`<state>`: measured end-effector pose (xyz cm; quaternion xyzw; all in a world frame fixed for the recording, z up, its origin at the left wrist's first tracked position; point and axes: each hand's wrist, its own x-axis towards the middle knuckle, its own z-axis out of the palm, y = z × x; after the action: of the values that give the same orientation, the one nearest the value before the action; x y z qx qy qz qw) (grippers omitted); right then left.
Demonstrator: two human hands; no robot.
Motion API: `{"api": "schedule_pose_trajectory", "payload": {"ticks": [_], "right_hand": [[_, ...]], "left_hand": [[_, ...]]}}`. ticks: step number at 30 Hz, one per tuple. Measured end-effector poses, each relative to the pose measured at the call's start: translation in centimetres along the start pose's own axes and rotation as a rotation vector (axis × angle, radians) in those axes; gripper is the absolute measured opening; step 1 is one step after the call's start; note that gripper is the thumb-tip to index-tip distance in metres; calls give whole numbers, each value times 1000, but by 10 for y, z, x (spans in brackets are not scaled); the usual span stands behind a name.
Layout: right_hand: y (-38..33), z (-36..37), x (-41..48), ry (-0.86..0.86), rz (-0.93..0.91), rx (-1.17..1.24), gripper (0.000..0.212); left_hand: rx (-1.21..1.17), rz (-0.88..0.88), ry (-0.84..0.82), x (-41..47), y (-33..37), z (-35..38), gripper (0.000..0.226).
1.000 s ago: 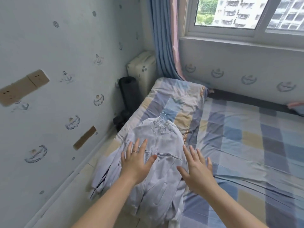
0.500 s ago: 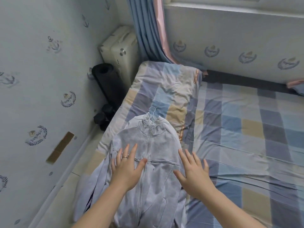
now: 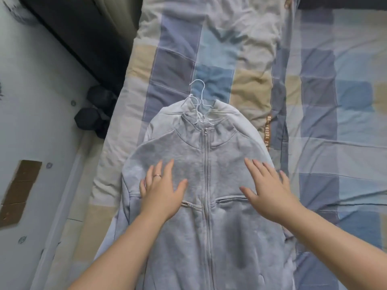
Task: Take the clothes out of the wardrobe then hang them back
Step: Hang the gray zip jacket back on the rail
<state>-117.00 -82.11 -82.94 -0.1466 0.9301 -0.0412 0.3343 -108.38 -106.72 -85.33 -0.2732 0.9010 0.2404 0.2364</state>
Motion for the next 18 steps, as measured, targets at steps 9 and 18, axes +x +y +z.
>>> {"api": "schedule_pose_trajectory", "payload": {"ticks": [9,18], "right_hand": [[-5,52,156,195,-66,-59,73],[-4,41,171,290,-41,112,82]], "left_hand": [[150,169,351,133,-38,37,73],[-75,193,420,142,-27,14,34]]}}
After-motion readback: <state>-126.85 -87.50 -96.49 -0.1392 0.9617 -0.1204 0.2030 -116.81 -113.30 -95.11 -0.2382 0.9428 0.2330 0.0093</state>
